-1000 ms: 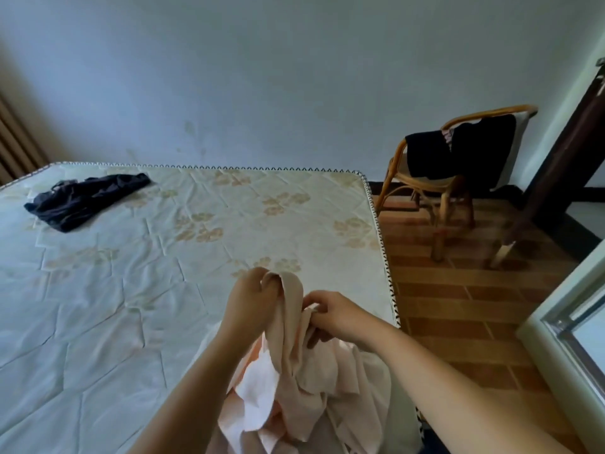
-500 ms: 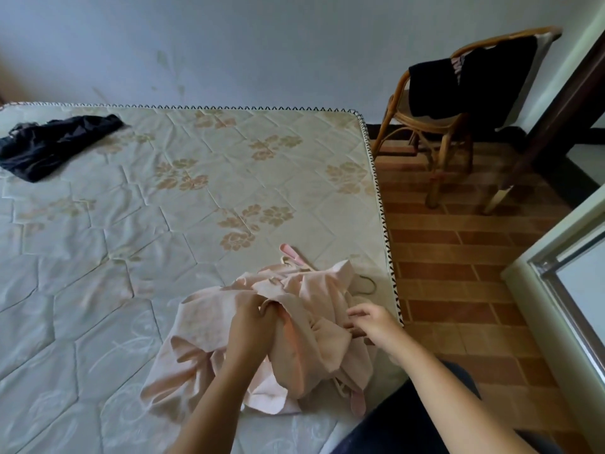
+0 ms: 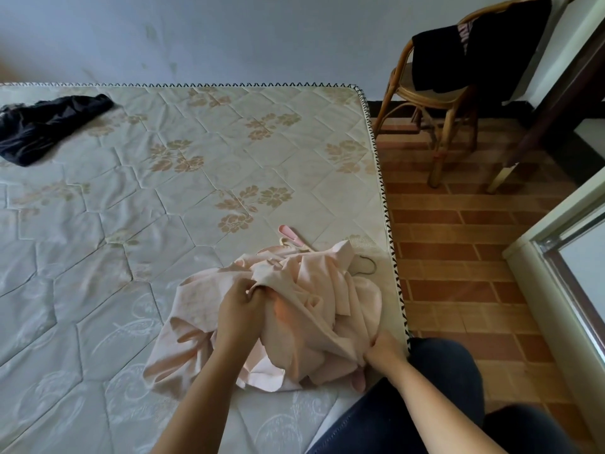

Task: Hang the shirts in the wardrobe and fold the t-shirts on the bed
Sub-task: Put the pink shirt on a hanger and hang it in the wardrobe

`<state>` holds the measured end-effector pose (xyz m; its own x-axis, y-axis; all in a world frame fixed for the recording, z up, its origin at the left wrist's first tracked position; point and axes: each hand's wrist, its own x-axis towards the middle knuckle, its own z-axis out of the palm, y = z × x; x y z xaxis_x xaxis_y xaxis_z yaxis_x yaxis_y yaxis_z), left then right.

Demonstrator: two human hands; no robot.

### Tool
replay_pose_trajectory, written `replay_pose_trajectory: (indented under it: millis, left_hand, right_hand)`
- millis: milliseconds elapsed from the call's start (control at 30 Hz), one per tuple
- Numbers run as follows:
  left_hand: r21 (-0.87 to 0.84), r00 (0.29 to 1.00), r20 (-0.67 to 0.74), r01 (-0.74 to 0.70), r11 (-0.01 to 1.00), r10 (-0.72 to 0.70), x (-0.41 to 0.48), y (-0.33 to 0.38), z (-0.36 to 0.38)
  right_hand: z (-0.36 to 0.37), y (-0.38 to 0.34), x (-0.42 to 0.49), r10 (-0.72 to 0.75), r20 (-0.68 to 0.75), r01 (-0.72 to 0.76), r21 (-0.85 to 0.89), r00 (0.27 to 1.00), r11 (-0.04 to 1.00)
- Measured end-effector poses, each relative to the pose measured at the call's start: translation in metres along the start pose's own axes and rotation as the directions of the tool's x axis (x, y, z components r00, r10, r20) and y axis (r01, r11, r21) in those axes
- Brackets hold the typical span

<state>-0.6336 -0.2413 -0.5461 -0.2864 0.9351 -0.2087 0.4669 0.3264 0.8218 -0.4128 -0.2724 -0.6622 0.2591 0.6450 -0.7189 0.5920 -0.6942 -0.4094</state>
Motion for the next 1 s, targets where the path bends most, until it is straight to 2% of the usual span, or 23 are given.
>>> replay_pose_trajectory:
  millis: [133, 233, 300, 400, 467, 600, 800, 1000]
  left_hand:
    - [0.007, 1.0, 0.0, 0.002, 1.0, -0.002, -0.002, 0.0, -0.005]
    - [0.006, 1.0, 0.007, -0.006, 1.0, 0.006, -0.003, -0.001, -0.007]
    - [0.012, 1.0, 0.009, -0.009, 1.0, 0.009, -0.003, -0.003, -0.008]
    - [0.012, 1.0, 0.014, 0.009, 1.0, -0.009, -0.003, -0.007, -0.008]
    - [-0.003, 0.999, 0.022, 0.028, 1.0, -0.028, -0.004, -0.008, -0.006]
    - [-0.01, 0.998, 0.042, 0.049, 0.999, -0.049, -0.006, -0.01, -0.003]
    - [0.01, 0.997, 0.059, 0.042, 0.999, -0.043, -0.01, -0.01, -0.004]
    - [0.004, 0.998, 0.056, 0.034, 0.999, -0.034, -0.011, -0.008, -0.009]
  right_hand:
    - [0.008, -0.003, 0.001, 0.028, 0.066, -0.012, -0.23, 0.997, 0.973]
    - [0.012, -0.002, 0.002, 0.037, 0.059, -0.02, -0.264, 0.998, 0.964]
    - [0.013, 0.0, 0.001, -0.015, 0.023, 0.019, -0.14, 1.0, 0.99]
    - [0.011, 0.004, -0.001, -0.119, -0.044, 0.126, 0.22, 0.992, 0.967]
    - [0.008, 0.006, -0.001, -0.18, -0.04, 0.184, 0.265, 0.983, 0.946]
    - [0.014, 0.007, 0.004, -0.219, 0.008, 0.216, 0.139, 0.976, 0.966]
    - [0.031, 0.004, 0.01, -0.101, -0.047, 0.1, -0.026, 0.994, 0.995]
    - [0.028, -0.002, 0.009, -0.058, -0.012, 0.056, -0.118, 0.998, 0.991]
